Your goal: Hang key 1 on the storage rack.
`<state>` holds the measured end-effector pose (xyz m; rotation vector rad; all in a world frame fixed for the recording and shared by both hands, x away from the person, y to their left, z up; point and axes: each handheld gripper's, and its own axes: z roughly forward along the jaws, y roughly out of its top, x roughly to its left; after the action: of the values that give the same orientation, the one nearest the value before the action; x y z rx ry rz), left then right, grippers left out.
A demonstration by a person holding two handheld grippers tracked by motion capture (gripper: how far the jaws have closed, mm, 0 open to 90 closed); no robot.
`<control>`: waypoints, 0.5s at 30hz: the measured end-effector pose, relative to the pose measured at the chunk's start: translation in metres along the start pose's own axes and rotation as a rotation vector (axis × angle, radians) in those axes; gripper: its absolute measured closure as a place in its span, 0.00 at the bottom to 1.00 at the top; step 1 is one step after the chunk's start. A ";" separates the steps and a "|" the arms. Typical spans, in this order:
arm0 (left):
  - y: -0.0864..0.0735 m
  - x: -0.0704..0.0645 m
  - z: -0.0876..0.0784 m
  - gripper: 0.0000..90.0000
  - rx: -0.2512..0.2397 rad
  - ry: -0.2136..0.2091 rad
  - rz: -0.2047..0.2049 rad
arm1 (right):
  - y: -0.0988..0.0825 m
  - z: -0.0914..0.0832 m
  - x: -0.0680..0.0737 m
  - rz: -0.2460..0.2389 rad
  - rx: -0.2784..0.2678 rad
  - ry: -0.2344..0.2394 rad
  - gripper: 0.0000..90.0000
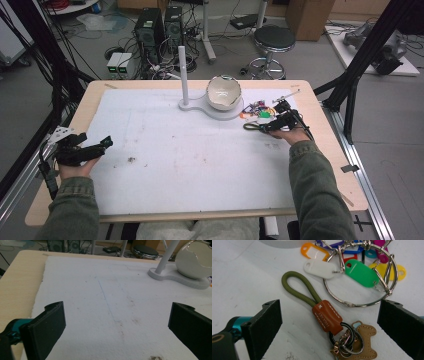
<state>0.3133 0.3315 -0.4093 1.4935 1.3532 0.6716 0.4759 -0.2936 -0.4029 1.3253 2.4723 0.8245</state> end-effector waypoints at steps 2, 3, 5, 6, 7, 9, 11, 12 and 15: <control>0.000 0.000 -0.001 0.02 -0.004 0.007 -0.001 | 0.000 0.002 -0.001 -0.004 0.006 0.006 0.07; 0.000 0.001 -0.001 0.02 -0.006 0.007 -0.002 | 0.000 0.003 -0.001 0.004 0.012 0.006 0.07; 0.000 0.001 -0.001 0.02 -0.004 0.007 -0.002 | 0.000 0.004 -0.002 -0.006 0.015 0.013 0.15; 0.000 0.001 -0.001 0.02 -0.002 0.006 -0.001 | 0.000 0.005 -0.002 -0.013 0.017 0.020 0.18; 0.000 0.001 -0.001 0.02 -0.002 0.006 -0.001 | -0.001 0.005 -0.001 -0.008 0.025 0.019 0.20; 0.000 0.000 -0.001 0.02 -0.002 0.006 0.000 | -0.001 0.008 -0.002 -0.018 0.033 0.022 0.27; 0.000 0.000 -0.001 0.02 -0.003 0.008 0.001 | -0.001 0.008 -0.002 -0.022 0.035 0.022 0.29; 0.000 0.000 -0.001 0.02 -0.003 0.010 0.000 | -0.001 0.009 -0.002 -0.025 0.040 0.023 0.31; 0.000 0.001 -0.001 0.02 -0.006 0.010 -0.004 | -0.001 0.011 0.000 -0.027 0.046 0.016 0.38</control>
<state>0.3126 0.3327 -0.4089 1.4842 1.3602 0.6814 0.4804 -0.2902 -0.4129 1.3016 2.5305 0.7801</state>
